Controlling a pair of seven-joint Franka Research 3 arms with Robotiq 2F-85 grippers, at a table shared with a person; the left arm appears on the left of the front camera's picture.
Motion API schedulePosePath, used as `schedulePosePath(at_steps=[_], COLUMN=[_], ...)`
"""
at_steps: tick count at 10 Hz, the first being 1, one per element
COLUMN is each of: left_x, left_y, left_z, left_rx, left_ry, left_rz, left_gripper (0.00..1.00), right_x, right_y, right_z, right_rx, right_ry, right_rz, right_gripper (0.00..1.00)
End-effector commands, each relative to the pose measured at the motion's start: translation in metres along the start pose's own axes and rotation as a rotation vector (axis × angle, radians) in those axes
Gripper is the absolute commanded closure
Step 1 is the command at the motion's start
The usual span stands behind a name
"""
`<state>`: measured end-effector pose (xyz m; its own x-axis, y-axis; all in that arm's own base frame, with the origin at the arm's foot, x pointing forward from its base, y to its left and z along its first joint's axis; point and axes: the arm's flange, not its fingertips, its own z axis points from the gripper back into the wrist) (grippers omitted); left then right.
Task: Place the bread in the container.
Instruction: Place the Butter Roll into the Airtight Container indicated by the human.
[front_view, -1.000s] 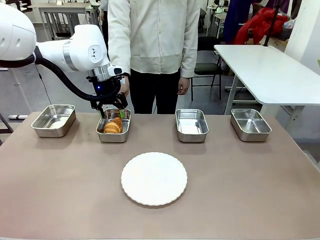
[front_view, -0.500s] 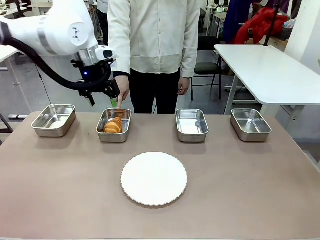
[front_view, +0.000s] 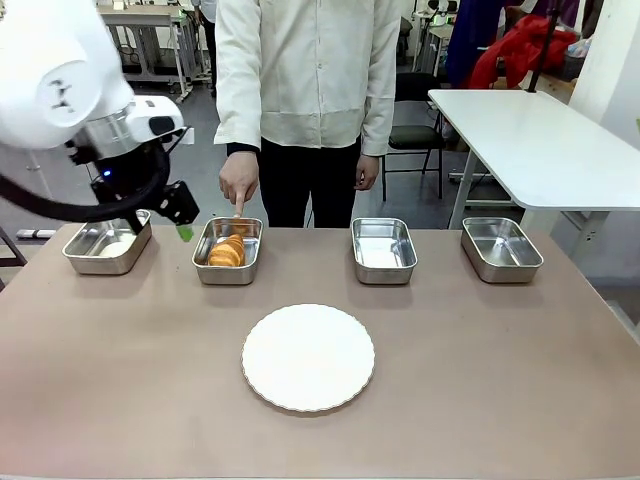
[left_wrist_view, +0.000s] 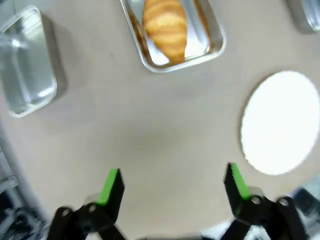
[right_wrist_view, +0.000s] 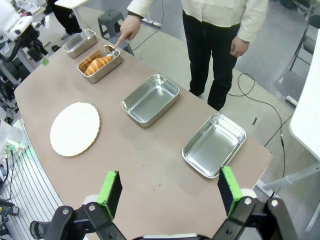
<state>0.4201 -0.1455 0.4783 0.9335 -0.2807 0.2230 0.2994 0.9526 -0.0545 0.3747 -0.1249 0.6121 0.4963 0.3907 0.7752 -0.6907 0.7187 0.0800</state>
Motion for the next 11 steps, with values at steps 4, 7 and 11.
schedulePosePath(at_steps=[4, 7, 11], left_x=[-0.050, -0.058, -0.052], left_y=[0.012, 0.019, 0.010], left_z=[-0.018, -0.024, -0.022], left_rx=[-0.118, -0.104, -0.095], left_ry=[-0.011, -0.009, 0.011], left_rz=[-0.002, 0.032, 0.020], left_gripper=[0.00, 0.00, 0.00], right_x=[0.000, 0.000, 0.000], right_y=[-0.001, -0.001, -0.001], right_z=[0.000, 0.000, 0.000], right_rx=[0.016, 0.016, 0.016], right_ry=[-0.029, -0.029, -0.029], right_rz=[0.017, 0.017, 0.017], right_gripper=[0.00, 0.00, 0.00])
